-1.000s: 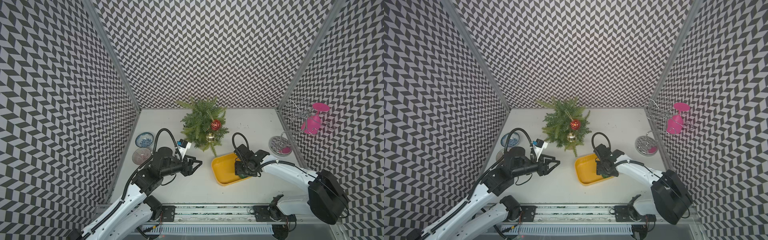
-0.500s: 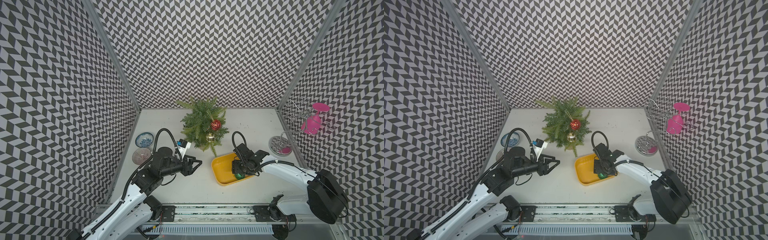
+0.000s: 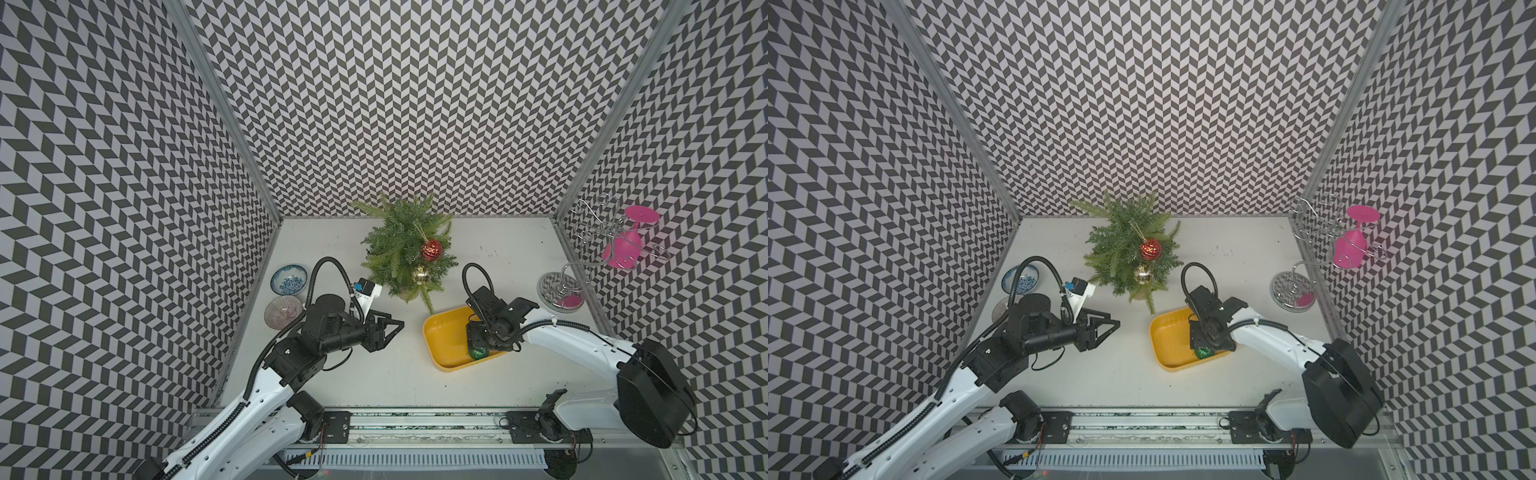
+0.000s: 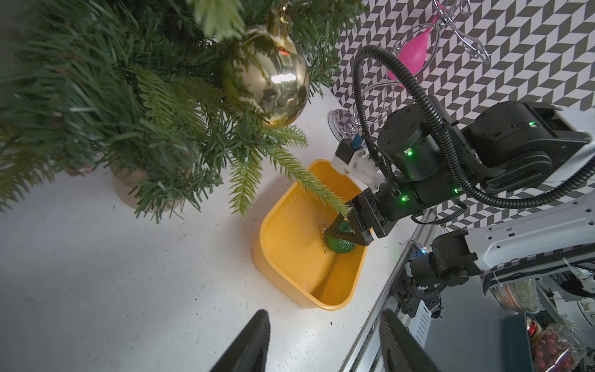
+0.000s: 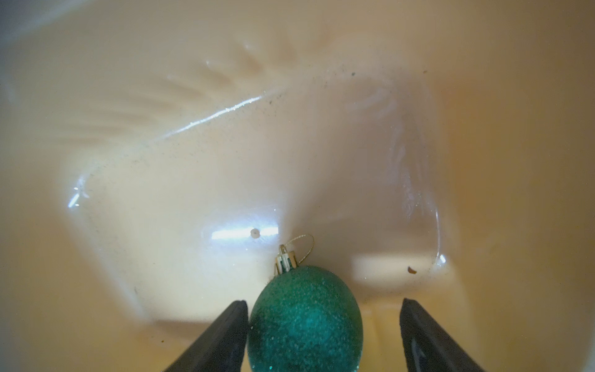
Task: Decorate the small christmas tree with ornaments
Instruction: Pick up an ornament from the container.
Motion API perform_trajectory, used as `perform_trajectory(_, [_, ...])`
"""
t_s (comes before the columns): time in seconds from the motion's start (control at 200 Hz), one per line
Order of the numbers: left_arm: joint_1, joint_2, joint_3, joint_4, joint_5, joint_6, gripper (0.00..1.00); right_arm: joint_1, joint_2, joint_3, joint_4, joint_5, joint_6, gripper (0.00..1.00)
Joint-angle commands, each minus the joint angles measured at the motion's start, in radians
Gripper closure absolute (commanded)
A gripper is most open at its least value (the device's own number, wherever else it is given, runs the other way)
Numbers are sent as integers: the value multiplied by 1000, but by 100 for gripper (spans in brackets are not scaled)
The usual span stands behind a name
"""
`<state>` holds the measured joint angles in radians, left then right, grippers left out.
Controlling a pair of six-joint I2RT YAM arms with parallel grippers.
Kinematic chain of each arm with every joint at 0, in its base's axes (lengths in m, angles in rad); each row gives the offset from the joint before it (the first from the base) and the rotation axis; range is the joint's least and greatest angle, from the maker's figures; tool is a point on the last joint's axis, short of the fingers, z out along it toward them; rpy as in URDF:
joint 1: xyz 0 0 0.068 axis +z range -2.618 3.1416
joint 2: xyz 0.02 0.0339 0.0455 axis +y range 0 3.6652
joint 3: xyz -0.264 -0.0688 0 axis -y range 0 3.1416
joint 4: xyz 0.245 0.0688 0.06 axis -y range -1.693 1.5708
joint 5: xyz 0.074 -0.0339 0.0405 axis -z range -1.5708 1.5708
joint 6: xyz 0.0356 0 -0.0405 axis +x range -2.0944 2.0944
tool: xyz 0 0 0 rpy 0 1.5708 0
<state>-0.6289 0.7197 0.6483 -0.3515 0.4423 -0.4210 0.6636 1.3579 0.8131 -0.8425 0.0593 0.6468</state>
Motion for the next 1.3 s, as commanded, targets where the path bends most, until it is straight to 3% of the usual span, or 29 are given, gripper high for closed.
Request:
perform_trajectory(0.0, [-6, -7, -12, 31, -4, -1, 43, 21, -11, 8, -10, 0, -11, 24])
perform_trajectory(0.456, [-7, -2, -10, 31, -5, -2, 44, 51, 56, -27, 47, -19, -17, 27])
perform_trajectory(0.851, [-6, 3, -9, 38, -8, -5, 44, 54, 47, -19, 50, -28, -24, 38])
perform_trajectory(1.297, [-6, -1, 34, 51, -28, -28, 45, 54, -92, 120, -2, -42, -30, 39])
